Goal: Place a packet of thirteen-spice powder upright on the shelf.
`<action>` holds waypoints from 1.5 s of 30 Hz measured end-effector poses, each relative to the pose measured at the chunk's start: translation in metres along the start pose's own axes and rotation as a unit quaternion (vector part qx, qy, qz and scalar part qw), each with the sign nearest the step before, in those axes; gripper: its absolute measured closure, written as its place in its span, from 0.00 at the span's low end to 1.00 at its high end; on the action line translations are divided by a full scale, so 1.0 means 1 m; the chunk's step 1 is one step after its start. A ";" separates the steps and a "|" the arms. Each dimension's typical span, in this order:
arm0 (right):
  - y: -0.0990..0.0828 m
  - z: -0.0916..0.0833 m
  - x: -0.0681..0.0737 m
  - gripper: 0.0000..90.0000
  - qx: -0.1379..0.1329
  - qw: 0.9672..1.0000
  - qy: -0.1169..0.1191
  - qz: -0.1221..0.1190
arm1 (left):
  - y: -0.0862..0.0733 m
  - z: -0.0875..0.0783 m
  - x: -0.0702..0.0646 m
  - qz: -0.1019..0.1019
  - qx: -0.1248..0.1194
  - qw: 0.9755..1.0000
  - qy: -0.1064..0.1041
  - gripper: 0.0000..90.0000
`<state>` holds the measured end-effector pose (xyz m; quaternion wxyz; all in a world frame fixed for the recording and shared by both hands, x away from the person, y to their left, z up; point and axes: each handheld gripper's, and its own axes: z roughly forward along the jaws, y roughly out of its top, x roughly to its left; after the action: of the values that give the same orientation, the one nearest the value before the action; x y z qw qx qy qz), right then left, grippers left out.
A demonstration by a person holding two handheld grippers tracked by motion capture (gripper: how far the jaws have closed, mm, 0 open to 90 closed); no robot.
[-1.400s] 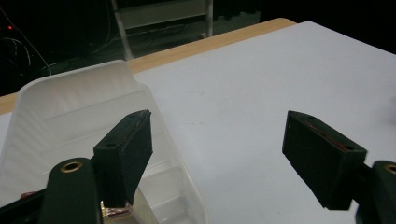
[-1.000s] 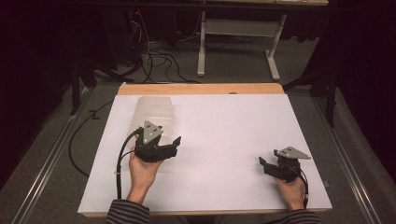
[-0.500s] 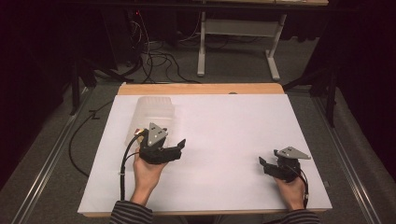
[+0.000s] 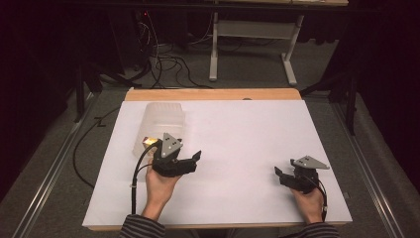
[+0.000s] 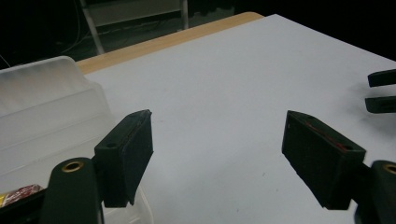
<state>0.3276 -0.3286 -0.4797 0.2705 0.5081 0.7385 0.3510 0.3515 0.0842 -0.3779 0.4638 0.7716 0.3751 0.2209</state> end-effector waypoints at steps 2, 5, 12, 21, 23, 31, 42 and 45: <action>0.000 0.000 0.000 0.34 0.000 1.000 0.000 0.000 | -0.001 0.001 -0.001 -0.001 -0.001 1.000 -0.004 0.28; 0.000 0.000 0.000 0.34 0.001 1.000 0.000 0.000 | -0.002 0.002 -0.003 -0.001 0.000 1.000 -0.006 0.28; 0.000 0.000 0.000 0.34 0.002 1.000 -0.001 0.001 | -0.005 0.004 -0.006 -0.002 0.000 1.000 -0.008 0.28; 0.000 0.000 0.000 0.34 0.002 1.000 -0.001 0.001 | -0.008 0.009 -0.013 -0.003 0.000 1.000 -0.017 0.28; 0.000 0.000 0.000 0.34 0.002 1.000 -0.001 0.001 | -0.008 0.010 -0.015 -0.001 0.001 1.000 -0.019 0.28; 0.000 0.000 0.000 0.34 0.002 1.000 -0.001 0.001 | -0.015 0.016 -0.021 -0.006 0.005 1.000 -0.027 0.28; 0.000 0.000 0.000 0.34 0.001 1.000 -0.001 0.000 | -0.022 0.024 -0.029 -0.014 0.011 0.999 -0.044 0.28; 0.000 0.000 0.000 0.34 0.001 1.000 -0.001 0.000 | -0.025 0.027 -0.030 -0.019 0.014 0.999 -0.048 0.28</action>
<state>0.3274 -0.3283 -0.4797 0.2708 0.5085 0.7388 0.3497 0.3423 0.0529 -0.4126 0.4749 0.7805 0.3697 0.1693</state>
